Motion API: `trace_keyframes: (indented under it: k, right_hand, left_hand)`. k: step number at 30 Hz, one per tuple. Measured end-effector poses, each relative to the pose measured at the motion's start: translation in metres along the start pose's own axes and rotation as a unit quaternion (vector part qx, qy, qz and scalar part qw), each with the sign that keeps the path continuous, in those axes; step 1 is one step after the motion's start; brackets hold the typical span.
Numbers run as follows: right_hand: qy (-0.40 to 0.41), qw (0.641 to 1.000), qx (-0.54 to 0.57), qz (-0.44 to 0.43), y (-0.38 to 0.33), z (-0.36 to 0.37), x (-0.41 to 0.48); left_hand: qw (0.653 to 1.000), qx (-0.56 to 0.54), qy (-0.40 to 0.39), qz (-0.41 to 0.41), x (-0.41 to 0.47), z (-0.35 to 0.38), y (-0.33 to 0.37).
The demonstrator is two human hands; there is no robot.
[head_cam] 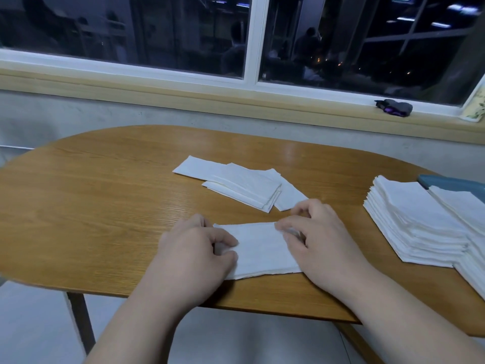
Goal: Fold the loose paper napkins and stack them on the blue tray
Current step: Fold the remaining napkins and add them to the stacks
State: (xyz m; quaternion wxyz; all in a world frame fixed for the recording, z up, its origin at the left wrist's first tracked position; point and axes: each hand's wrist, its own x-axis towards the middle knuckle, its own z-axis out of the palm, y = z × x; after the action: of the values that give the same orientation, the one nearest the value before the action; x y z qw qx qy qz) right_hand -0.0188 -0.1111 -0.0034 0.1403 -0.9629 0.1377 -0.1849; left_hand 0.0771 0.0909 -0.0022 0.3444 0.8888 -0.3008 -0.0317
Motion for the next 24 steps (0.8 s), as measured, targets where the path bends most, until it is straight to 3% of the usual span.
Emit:
trace_keyframes:
  k: [5,8,14,19,24]
  right_hand:
    - [-0.141,0.987,-0.015,-0.082,-0.011,-0.013,0.009]
    - [-0.172,0.984,-0.019,-0.052,-0.011,-0.016,0.004]
    - [-0.127,0.991,-0.028,0.021,-0.005,-0.031,-0.034]
    - [-0.07,0.991,-0.046,0.104,-0.002,-0.035,-0.075]
    - [-0.059,0.988,-0.008,0.143,0.003,-0.048,-0.111]
  left_hand:
    - [1.0,0.018,-0.007,0.002,0.002,0.001,0.0]
    - [0.999,0.044,0.009,0.015,0.002,0.004,0.001]
    - [0.993,0.027,0.067,0.088,-0.008,0.016,0.012]
    - [0.986,0.106,-0.038,0.126,-0.025,0.036,0.04]
    - [0.974,0.142,-0.053,0.166,-0.035,0.054,0.052]
